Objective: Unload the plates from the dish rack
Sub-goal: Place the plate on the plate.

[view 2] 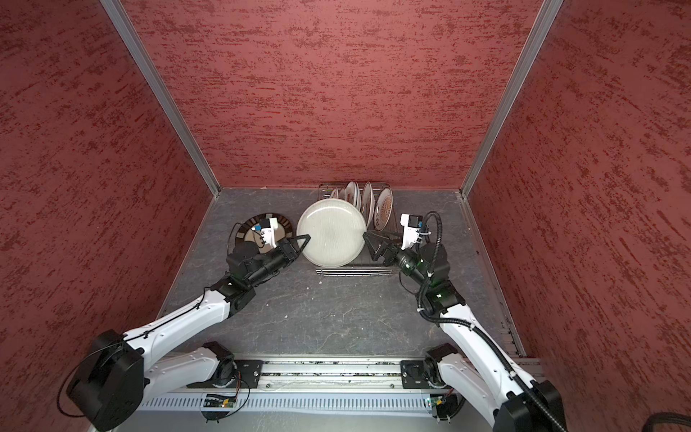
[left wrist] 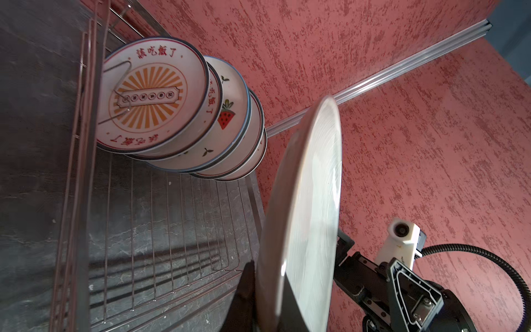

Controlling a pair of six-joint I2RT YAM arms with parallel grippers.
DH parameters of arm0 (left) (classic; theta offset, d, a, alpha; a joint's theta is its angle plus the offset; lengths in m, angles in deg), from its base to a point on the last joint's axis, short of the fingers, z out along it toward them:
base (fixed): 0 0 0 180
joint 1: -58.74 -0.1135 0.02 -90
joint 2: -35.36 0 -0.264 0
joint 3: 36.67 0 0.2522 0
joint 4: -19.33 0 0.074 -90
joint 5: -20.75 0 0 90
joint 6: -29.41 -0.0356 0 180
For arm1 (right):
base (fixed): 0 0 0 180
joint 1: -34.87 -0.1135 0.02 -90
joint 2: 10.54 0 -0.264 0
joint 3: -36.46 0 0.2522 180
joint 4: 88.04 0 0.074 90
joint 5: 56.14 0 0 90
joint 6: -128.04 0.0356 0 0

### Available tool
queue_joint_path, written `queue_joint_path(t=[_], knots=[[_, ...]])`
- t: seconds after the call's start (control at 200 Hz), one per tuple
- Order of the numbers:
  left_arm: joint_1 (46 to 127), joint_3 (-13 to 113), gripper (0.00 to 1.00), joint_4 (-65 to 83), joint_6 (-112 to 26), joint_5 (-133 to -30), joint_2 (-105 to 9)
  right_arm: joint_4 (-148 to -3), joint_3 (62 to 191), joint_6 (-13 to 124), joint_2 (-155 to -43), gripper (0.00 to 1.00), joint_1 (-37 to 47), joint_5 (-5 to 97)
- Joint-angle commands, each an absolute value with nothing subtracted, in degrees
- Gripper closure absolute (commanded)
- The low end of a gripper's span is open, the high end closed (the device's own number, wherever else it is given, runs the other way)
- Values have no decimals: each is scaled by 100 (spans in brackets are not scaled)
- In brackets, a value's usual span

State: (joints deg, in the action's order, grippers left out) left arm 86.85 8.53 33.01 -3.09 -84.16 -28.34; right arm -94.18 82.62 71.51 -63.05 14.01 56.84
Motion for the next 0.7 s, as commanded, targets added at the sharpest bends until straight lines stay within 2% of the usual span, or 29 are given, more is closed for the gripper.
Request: queue_joint_path(t=[0.0,0.336,0.471,0.691], knots=[[8339,820,100,3999,-54,-8566,-2384,-9690,8413,6988,-6525,1,1227,5810],[7162,251,100,3703,256,-8799,-1624,-9856,8848,6769,-7148,1,433,5179],[6563,24,100,4158,646,-9257,-1731,-9788,9181,6733,-7557,1,106,4967],[5876,-58,100,3730,559,-9038,-1589,-9625,9902,6398,-8442,1,-444,4677]])
